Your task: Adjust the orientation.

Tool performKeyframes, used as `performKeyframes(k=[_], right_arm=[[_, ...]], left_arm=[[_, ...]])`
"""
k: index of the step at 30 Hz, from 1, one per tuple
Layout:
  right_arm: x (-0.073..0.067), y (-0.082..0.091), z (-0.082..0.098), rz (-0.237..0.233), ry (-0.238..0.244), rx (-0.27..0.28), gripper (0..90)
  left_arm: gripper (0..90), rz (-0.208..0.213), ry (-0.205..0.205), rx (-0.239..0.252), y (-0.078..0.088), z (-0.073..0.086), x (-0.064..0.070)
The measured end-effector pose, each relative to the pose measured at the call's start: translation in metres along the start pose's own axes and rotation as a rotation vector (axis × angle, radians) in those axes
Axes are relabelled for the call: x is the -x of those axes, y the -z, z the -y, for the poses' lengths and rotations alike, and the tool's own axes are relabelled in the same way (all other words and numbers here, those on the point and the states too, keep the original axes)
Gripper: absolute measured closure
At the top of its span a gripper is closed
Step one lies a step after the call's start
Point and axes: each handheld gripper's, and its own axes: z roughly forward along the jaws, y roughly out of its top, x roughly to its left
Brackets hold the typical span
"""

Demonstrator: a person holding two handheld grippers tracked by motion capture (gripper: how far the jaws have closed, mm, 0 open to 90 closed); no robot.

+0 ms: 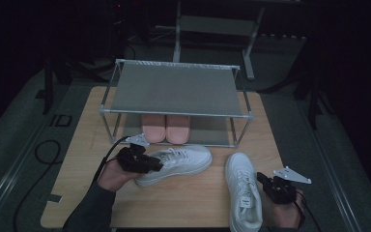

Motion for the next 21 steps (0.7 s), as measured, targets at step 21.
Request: performKeyframes(k=[21], right_arm=[[-0.01,0.015,0.023,-0.064,0.063,-0.064,90.0]], left_arm=[[68.8,0.007,0.002,0.001,-0.003,0.0,0.0]])
